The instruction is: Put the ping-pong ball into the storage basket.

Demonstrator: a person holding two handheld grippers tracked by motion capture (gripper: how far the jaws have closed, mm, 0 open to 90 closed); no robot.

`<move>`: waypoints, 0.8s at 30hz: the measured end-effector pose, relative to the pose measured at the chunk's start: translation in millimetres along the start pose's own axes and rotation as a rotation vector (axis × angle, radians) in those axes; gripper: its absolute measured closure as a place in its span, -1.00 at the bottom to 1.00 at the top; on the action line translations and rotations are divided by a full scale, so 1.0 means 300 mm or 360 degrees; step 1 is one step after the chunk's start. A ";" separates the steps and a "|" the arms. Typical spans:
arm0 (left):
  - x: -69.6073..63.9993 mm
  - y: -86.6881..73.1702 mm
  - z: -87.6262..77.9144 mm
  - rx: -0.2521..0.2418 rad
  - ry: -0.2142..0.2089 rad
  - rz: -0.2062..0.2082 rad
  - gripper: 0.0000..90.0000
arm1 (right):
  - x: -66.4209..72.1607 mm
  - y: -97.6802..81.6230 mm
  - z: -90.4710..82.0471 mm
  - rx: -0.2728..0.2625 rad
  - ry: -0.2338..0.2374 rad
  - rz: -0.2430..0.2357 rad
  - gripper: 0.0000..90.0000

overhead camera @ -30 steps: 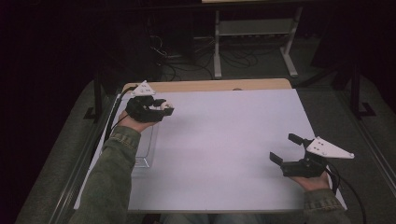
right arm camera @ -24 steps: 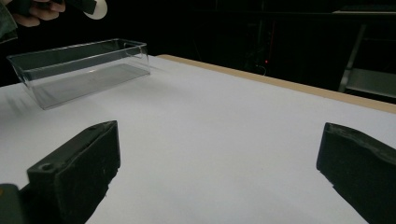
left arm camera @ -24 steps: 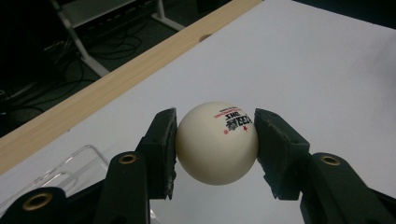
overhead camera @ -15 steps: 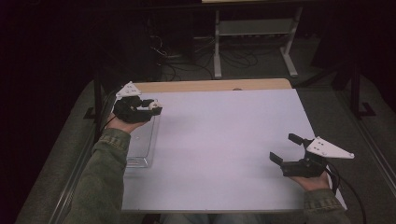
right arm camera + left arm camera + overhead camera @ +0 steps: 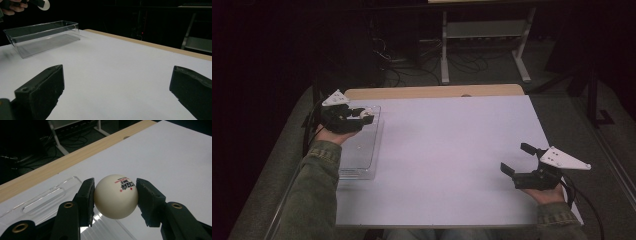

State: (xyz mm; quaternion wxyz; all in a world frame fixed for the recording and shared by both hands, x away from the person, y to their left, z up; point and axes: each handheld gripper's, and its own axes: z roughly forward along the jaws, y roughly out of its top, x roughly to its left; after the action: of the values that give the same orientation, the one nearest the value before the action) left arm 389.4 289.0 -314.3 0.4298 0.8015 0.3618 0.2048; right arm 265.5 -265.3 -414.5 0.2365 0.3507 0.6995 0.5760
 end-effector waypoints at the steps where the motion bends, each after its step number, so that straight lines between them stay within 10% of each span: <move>1: 0.006 -0.005 -0.004 0.0001 0.0007 -0.0006 0.13 | 0.000 0.000 0.000 -0.0002 -0.0002 -0.0002 -1.00; 24: 0.073 -0.100 -0.013 0.0108 0.0036 -0.0096 0.14 | 0.000 0.000 0.000 0.0000 -0.0001 -0.0001 -1.00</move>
State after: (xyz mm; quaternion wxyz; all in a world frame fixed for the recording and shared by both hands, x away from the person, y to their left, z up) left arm 389.3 318.7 -337.0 0.4043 0.8019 0.3974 0.1885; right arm 265.5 -265.1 -414.5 0.2370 0.3507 0.6996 0.5757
